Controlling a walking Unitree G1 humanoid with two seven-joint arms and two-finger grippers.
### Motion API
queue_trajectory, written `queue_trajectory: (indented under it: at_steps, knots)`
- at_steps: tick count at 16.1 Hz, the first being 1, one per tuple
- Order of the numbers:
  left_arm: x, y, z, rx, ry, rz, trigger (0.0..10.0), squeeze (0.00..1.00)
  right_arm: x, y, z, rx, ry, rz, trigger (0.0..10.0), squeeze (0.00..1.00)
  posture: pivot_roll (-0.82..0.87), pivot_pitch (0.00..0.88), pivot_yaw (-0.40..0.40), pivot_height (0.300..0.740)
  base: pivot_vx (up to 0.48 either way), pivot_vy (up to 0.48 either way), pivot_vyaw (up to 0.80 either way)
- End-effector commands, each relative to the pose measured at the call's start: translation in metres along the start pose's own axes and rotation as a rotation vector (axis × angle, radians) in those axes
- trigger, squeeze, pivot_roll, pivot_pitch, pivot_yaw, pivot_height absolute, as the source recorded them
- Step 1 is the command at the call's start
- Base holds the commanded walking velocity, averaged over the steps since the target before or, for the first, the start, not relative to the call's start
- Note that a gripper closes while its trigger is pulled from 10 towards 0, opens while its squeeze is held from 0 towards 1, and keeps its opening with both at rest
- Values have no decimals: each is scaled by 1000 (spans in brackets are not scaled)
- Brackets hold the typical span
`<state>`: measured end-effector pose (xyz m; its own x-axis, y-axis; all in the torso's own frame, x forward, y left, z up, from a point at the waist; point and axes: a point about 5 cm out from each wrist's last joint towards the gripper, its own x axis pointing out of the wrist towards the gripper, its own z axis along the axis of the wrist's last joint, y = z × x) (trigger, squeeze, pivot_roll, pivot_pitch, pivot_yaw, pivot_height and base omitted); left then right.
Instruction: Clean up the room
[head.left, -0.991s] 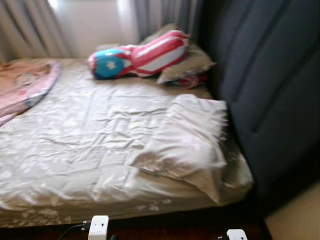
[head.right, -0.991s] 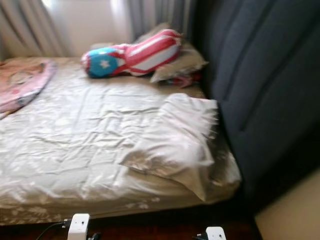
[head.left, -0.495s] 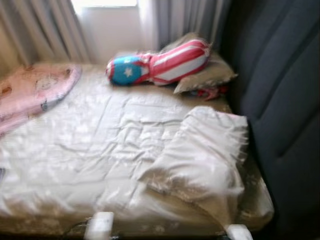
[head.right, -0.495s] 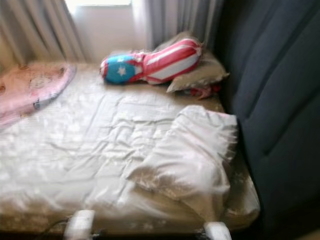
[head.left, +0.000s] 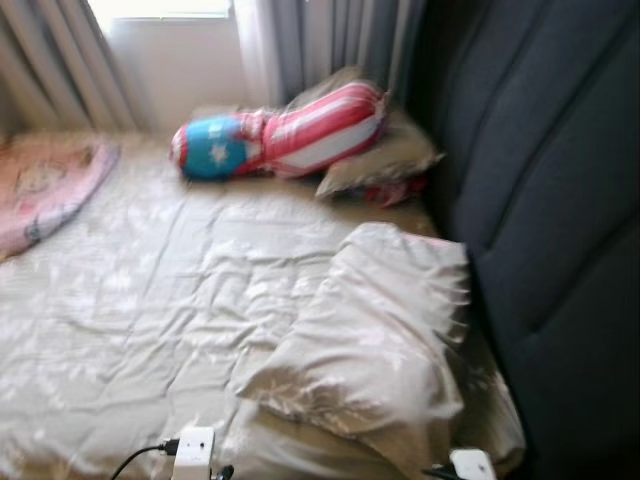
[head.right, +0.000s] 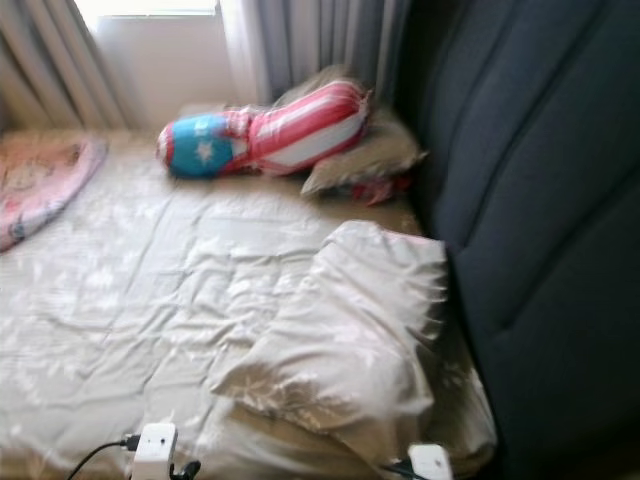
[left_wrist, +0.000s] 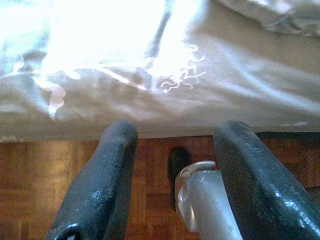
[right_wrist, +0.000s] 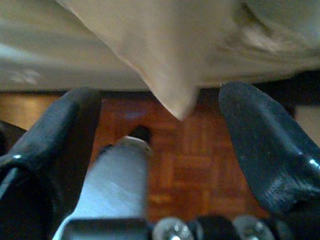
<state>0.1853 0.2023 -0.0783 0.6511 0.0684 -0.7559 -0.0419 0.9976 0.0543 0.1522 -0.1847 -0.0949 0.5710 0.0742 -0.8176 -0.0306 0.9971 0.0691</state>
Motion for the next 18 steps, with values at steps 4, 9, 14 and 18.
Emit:
queue_trajectory:
  at_steps: [4, 9, 14, 18]
  knots:
    - [5, -3, 40, -72, -188, -15, 10000, 0, -3, -3, 2, 23, -90, 11, 10000, 0, 33, 0, -28, 731, 0, 0, 0]
    - [5, -6, 108, -112, -464, -63, 10000, 0, 3, 43, 144, 52, -612, 133, 10000, 0, 17, 0, -15, 731, 0, 0, 0]
    - [-10, -3, 124, -84, -669, -58, 10000, 0, -3, 50, 139, 41, -690, 160, 10000, 0, 17, 0, -18, 731, 0, 0, 0]
    - [-22, 6, 124, -63, -742, -34, 10000, 0, -9, 39, 124, 55, -725, 107, 10000, 0, 9, 0, -20, 731, 0, 0, 0]
